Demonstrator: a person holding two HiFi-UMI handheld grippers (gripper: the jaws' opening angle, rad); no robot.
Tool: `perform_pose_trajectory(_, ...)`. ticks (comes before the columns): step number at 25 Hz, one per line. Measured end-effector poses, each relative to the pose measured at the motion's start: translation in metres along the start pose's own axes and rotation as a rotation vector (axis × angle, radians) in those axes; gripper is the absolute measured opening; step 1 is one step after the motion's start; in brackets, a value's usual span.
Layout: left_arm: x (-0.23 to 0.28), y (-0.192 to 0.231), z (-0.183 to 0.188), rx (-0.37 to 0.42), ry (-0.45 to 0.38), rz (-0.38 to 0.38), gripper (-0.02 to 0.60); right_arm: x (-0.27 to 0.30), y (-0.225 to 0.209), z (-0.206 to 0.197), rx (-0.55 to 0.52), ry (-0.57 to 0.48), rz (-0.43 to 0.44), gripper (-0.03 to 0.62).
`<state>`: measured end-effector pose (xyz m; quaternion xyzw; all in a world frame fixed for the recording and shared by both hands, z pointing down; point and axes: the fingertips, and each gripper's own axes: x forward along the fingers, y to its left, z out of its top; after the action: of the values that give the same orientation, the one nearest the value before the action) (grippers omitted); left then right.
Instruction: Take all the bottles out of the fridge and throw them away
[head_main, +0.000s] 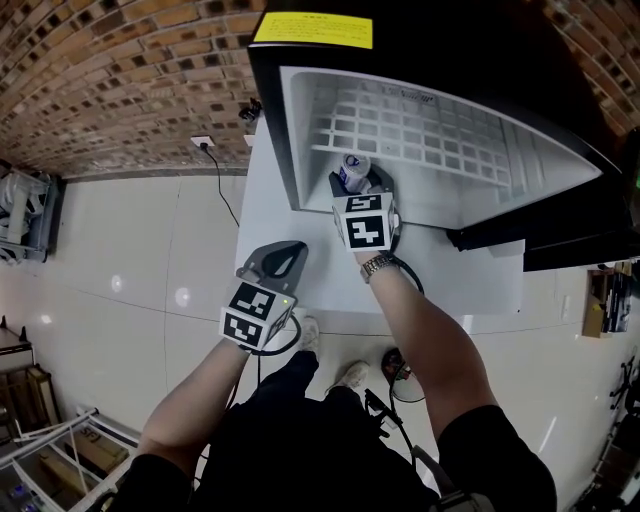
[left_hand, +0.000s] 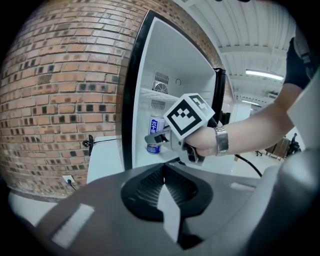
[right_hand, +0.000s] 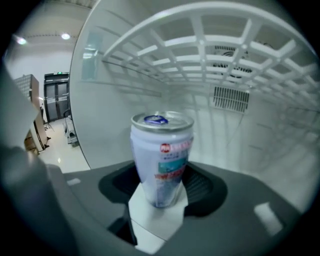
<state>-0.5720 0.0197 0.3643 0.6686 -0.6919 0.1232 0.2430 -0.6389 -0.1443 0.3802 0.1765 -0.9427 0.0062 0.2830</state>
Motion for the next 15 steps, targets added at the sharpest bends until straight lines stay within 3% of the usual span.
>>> perform_pose_trajectory(8,0.004,-0.044,0.012,0.041,-0.021,-0.036,0.003,-0.059,-0.014,-0.01,0.01,-0.028,-0.004,0.258)
perform_pose_trajectory(15,0.007,-0.11,0.022,0.096,-0.031,-0.095,0.003,-0.144,-0.037,-0.042,0.032,-0.042,-0.042,0.258)
